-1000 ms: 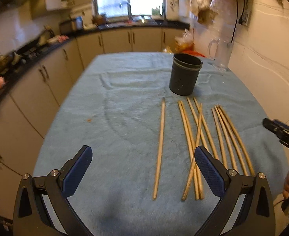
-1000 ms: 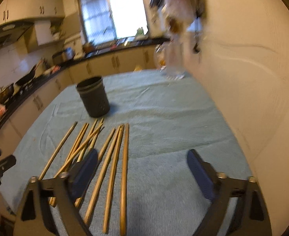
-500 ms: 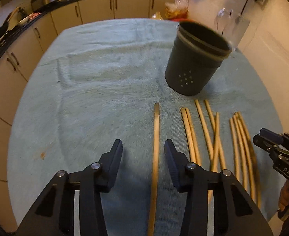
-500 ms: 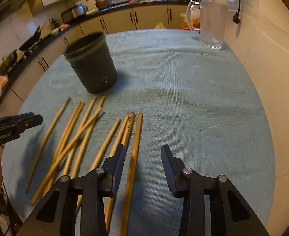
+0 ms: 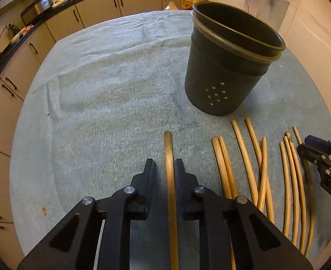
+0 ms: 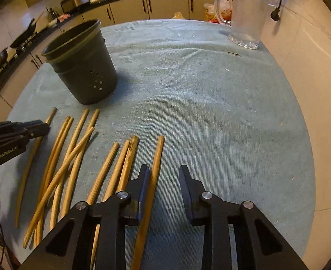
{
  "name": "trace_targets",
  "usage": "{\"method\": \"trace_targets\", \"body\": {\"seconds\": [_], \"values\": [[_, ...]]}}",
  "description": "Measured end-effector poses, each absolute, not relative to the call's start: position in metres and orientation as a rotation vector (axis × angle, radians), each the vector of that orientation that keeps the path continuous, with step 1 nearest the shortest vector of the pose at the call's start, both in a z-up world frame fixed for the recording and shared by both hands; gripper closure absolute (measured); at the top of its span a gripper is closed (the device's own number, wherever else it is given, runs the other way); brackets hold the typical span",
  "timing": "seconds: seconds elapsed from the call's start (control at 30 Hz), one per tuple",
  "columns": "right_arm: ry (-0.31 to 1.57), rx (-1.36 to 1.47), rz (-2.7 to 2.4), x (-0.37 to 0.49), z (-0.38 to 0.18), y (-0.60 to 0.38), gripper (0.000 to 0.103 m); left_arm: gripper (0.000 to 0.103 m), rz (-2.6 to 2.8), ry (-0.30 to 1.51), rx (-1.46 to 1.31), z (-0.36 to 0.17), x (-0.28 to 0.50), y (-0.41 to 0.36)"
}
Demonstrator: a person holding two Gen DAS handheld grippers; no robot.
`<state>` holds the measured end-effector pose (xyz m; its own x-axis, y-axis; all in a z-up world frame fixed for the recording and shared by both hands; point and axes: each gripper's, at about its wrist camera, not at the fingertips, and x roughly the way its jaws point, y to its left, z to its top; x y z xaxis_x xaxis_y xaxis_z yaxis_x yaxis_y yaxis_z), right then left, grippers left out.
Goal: Organize utensils
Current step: 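Close the left tool on one chopstick while the right tool grasps another chopstick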
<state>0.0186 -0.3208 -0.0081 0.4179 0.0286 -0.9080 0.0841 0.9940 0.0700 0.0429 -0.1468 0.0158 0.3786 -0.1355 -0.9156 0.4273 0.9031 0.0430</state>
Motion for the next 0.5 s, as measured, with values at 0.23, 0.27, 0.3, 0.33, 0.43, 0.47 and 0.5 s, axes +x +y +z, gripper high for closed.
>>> {"method": "trace_targets", "body": {"seconds": [0.23, 0.27, 0.3, 0.33, 0.43, 0.47, 0.5], "values": [[1.249, 0.080, -0.032, 0.057, -0.005, -0.315, 0.095, 0.096, -0.356, 1.123, 0.262, 0.025, 0.040, -0.143], [1.256, 0.105, -0.026, 0.059, -0.004, -0.318, 0.096, 0.096, -0.348, 1.113, 0.242, 0.029, 0.038, -0.140], [1.247, 0.139, -0.015, 0.058, 0.000, -0.321, 0.097, 0.096, -0.342, 1.098, 0.232, 0.031, 0.035, -0.141], [1.221, 0.154, -0.009, 0.055, 0.005, -0.323, 0.097, 0.096, -0.340, 1.070, 0.220, 0.040, 0.029, -0.136], [1.134, 0.168, 0.004, 0.038, 0.026, -0.326, 0.097, 0.096, -0.345, 1.010, 0.197, 0.066, 0.009, -0.124], [1.108, 0.172, 0.006, 0.031, 0.034, -0.328, 0.097, 0.096, -0.348, 0.985, 0.184, 0.078, 0.000, -0.119], [1.077, 0.171, 0.007, 0.024, 0.045, -0.329, 0.097, 0.096, -0.352, 0.968, 0.171, 0.087, -0.007, -0.116]]}}
